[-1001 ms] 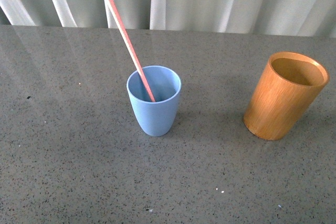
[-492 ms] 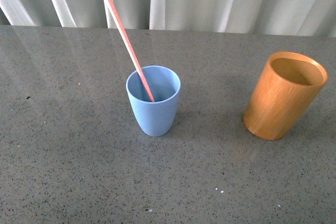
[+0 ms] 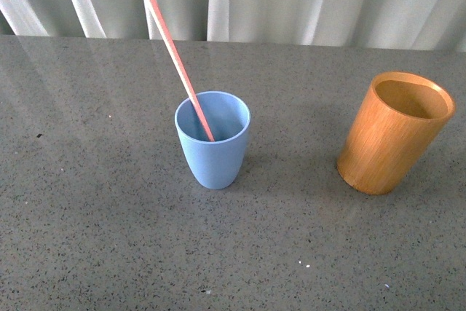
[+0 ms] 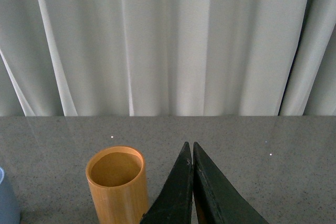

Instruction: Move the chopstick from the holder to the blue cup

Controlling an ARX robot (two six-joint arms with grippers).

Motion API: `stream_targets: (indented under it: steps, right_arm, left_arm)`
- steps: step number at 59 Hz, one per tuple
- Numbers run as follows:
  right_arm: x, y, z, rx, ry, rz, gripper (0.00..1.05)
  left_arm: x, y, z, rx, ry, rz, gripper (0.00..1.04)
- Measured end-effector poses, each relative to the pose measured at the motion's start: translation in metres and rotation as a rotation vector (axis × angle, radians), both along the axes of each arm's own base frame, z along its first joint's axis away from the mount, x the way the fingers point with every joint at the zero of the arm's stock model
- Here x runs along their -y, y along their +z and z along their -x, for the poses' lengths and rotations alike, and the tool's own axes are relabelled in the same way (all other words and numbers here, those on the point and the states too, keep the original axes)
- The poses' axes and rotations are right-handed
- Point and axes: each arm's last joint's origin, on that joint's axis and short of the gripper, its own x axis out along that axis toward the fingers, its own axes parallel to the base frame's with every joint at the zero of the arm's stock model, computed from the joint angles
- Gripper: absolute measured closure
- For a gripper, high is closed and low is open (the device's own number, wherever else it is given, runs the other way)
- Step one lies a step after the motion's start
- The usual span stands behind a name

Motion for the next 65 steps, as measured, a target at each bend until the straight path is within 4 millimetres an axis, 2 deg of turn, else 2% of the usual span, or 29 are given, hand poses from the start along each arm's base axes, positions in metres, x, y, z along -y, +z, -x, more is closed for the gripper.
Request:
stream_targets:
  steps: [6,12,24,34,53,55,65]
  right_arm:
    - [0.000,0.000,0.002,0.000,0.000,0.000,1.04]
    - [0.000,-0.004,0.012,-0.014,-0.002,0.000,1.04]
    - [0.000,-0.003,0.013,-0.006,-0.002,0.000,1.03]
    - [0.000,-0.003,0.013,-0.006,-0.002,0.000,0.68]
    - [0.000,-0.003,0.013,-0.006,-0.002,0.000,0.11]
    - [0.000,-0.003,0.013,-0.006,-0.002,-0.001,0.08]
    - [0.000,-0.003,0.013,-0.006,-0.002,0.000,0.10]
  left_arm:
    - [0.000,0.000,0.000,0.000,0.000,0.000,0.07]
    - [0.000,0.000,0.000,0.000,0.000,0.000,0.07]
    - [0.000,0.000,0.000,0.001,0.000,0.000,0.07]
    - [0.000,0.000,0.000,0.001,0.000,0.000,0.07]
    - [0.000,0.000,0.000,0.001,0.000,0.000,0.07]
    - [0.000,0.000,0.000,0.001,0.000,0.000,0.07]
    - [0.000,0.000,0.000,0.001,0.000,0.000,0.07]
